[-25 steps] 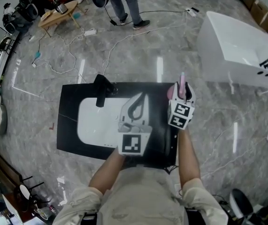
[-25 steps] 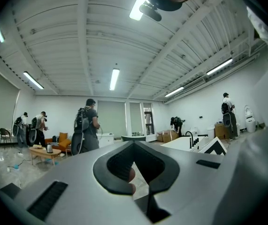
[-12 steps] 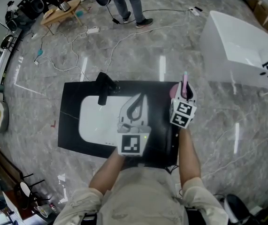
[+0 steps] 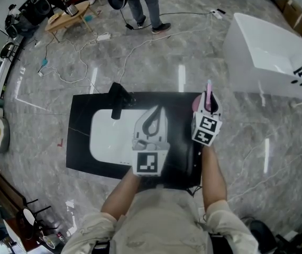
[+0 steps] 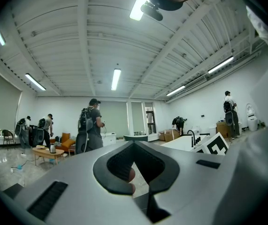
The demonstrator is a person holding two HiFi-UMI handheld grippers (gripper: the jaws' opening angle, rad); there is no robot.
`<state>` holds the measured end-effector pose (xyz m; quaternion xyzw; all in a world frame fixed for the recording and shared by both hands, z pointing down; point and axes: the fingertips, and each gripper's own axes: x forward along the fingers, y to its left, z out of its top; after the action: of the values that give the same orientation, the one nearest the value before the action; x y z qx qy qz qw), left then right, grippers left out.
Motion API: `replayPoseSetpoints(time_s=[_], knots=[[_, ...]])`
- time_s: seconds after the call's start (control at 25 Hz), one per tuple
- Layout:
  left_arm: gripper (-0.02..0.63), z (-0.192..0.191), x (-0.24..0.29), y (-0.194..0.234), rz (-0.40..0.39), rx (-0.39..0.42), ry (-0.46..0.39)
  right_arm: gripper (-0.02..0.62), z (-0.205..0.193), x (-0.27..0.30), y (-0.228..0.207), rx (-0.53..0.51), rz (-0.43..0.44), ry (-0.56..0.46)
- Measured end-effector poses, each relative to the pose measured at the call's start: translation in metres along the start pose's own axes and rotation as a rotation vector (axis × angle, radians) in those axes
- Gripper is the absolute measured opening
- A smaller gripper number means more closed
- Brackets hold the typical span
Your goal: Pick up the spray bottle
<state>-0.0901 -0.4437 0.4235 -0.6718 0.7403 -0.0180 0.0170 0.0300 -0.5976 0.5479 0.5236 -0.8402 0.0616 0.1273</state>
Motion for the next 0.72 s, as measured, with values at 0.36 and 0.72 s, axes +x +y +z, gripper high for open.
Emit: replayPoseSetpoints(time_s=[0.36,0.72], knots=[[0.002,0.012,-0.005,-0.004,-0.033,-0.031,-0.032,0.084,0.028,-0.029,0.004,-0.06,-0.017,-0.063],[0.002,0.018,-0.013,-0.007,-0.085,-0.039,-0.054,0.084,0.061,-0.077,0.012,-0.093,-0.046,-0.154]])
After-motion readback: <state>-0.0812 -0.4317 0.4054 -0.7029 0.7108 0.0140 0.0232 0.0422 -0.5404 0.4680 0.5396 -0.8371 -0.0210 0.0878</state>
